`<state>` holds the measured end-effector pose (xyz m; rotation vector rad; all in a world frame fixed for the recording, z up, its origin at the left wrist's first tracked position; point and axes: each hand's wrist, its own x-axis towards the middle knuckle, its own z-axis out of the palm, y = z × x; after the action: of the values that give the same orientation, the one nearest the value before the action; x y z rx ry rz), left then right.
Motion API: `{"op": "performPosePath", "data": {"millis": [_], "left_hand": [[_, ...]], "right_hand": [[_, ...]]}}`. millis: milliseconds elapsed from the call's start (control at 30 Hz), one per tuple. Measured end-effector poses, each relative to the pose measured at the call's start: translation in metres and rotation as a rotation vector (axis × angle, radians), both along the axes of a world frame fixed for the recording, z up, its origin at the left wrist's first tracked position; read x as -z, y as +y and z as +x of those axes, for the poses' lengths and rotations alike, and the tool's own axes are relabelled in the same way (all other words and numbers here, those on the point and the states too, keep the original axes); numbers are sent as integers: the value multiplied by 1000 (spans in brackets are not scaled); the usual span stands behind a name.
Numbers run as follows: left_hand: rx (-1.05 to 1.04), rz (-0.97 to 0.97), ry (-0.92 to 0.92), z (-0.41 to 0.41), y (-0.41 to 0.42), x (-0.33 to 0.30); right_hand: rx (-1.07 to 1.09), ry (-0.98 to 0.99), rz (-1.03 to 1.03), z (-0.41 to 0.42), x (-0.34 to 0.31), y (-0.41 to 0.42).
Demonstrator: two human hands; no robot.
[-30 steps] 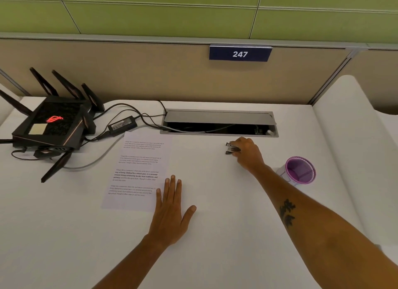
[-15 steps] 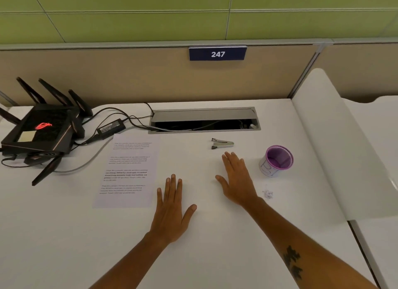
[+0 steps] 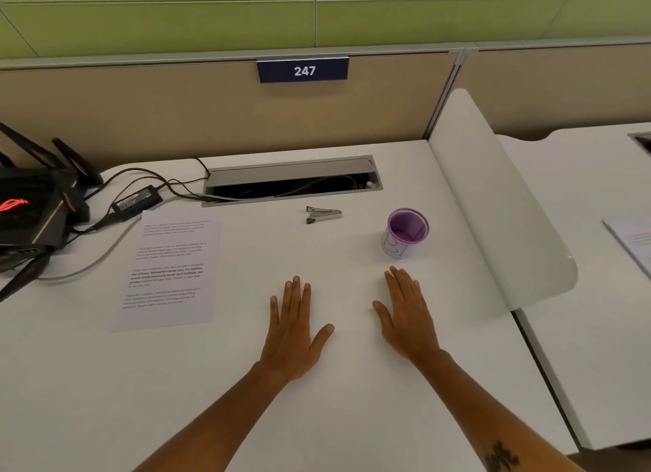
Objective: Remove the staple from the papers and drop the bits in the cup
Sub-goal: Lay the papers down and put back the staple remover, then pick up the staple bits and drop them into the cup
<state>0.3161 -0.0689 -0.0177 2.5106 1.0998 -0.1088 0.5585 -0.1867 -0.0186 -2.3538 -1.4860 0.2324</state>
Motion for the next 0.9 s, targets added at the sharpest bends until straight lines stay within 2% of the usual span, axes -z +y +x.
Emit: {"op": "performPosePath", "data": {"millis": [133, 267, 400, 700, 767, 833, 900], "left_hand": [[-21, -45, 61, 6, -6, 8], [-11, -62, 99, 9, -5, 9], [0, -71, 124, 8, -3, 8], [11, -105, 112, 9, -1, 8], [11, -107, 117, 9, -1, 8], [12, -110, 120, 9, 0, 7], [12, -113, 122, 9, 0, 7]], "right_hand": [[136, -32, -1, 38, -3, -13], [159, -103, -101, 67, 4, -17], [102, -124, -230, 73, 7, -12], [-130, -129, -264, 71, 2, -14], [-63, -81, -244, 69, 2, -20], [97, -41, -213, 60, 5, -29], [202, -78, -225, 43, 10, -38]]}}
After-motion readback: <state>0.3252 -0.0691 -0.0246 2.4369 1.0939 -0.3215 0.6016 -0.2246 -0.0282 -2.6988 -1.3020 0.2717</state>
